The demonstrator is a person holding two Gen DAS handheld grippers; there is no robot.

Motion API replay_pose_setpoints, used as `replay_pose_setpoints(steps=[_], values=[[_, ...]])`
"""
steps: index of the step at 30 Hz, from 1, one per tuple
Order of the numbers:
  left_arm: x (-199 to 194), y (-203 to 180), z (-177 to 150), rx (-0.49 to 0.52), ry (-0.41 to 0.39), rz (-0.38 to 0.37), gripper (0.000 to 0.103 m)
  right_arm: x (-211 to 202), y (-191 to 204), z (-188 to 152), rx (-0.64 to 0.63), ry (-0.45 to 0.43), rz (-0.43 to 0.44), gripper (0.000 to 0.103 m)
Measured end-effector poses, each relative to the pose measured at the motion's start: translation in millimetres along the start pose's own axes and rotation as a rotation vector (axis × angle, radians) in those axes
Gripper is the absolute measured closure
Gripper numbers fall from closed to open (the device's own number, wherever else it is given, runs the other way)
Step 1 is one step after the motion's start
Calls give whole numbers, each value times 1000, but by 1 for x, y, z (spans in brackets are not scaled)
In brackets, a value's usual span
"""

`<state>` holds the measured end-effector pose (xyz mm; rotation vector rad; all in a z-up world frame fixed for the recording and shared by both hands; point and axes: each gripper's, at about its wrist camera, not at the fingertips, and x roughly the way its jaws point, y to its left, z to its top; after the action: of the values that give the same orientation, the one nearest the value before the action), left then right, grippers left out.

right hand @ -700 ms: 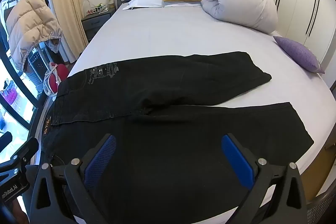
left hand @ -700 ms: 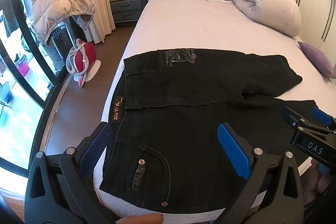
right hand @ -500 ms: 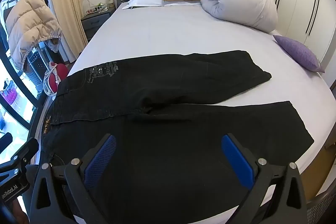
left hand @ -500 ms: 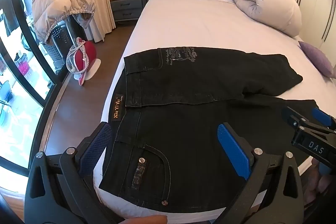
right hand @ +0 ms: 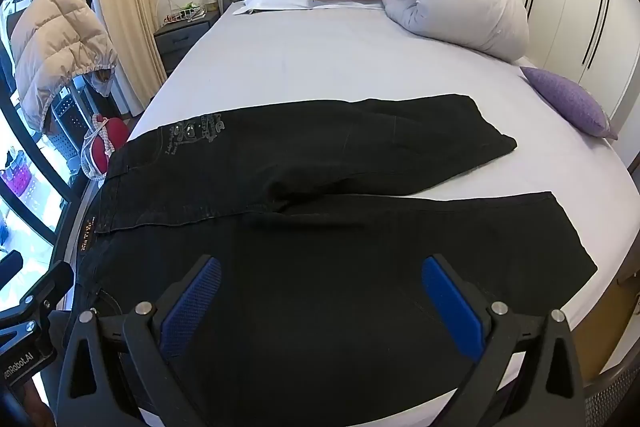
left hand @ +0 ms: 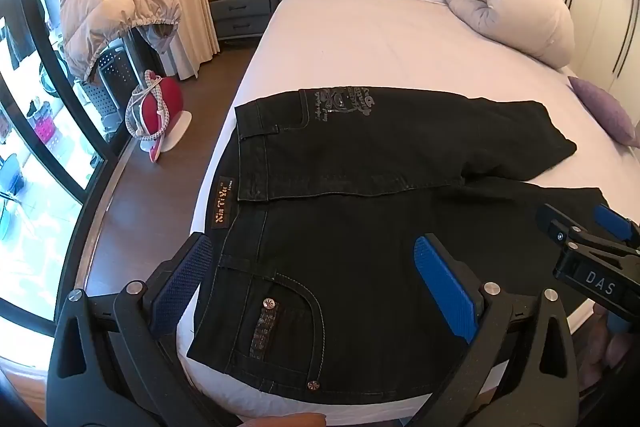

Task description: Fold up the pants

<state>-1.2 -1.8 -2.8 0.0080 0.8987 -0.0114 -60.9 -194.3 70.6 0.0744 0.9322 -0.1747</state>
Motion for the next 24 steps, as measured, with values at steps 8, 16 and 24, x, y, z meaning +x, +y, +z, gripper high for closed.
replay_pose_setpoints(steps=[8, 16, 24], values=[[4, -1, -5, 2, -1, 3, 0, 0, 2, 1, -1, 4, -4, 0], [4, -1, -5, 2, 0, 2, 0, 0, 1, 0, -3, 6, -4, 0], [4, -1, -5, 2, 1, 3, 0, 2, 2, -1, -4, 8, -4, 0]])
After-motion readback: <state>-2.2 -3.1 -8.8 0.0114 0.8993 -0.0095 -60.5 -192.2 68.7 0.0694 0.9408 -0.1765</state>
